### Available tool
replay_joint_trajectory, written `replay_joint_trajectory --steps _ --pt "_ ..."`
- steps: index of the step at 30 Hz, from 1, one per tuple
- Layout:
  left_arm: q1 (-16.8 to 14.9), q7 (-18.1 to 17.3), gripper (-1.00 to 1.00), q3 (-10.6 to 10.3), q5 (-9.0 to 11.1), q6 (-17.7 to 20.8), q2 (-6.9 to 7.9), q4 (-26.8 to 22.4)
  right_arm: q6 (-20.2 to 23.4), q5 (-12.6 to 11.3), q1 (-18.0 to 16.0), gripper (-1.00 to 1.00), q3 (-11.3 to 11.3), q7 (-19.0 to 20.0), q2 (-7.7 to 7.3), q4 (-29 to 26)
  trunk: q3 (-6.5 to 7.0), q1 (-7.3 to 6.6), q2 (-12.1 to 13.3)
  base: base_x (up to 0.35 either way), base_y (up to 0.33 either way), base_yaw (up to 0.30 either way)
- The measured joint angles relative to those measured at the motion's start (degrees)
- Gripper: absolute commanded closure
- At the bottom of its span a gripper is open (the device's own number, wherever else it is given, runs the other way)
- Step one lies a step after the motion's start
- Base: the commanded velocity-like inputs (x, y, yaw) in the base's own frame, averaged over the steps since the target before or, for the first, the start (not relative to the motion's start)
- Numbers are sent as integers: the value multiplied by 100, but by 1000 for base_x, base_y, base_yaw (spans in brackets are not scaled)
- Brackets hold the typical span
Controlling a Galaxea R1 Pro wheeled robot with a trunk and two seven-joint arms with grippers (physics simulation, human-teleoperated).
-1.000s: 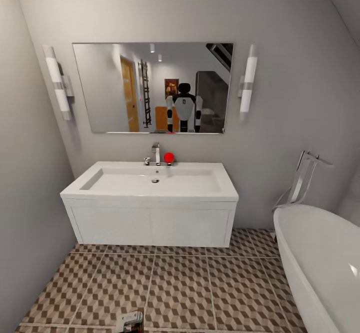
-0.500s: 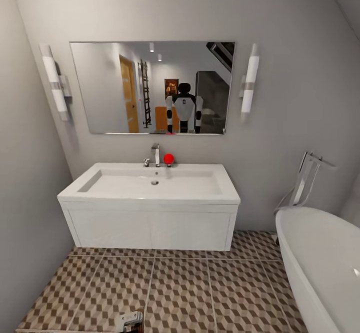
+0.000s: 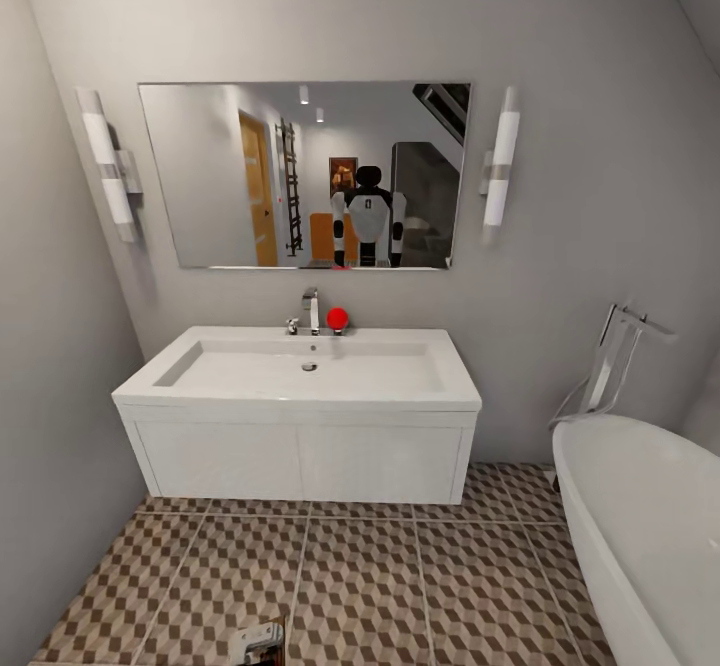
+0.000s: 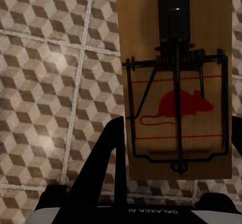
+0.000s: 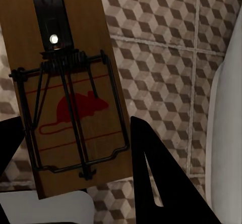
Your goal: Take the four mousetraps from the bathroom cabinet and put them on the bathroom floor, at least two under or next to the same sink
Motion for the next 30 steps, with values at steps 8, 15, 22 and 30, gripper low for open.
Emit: replay_joint_trajectory --steps 8,15,22,30 --pt "113 -25 100 -9 -29 -31 66 5 16 10 1 100 5 73 -6 -4 0 0 0 0 0 0" --pt "303 -30 100 -11 -62 -111 222 -2 26 11 0 100 5 207 -6 -4 0 0 0 0 0 0" --pt "429 -28 100 -11 -63 -315 352 -5 28 12 0 100 5 386 -8 -4 0 0 0 0 0 0" --pt "455 -27 100 -13 -60 -383 366 -9 59 11 3 100 10 824 -57 -2 0 0 0 0 0 0"
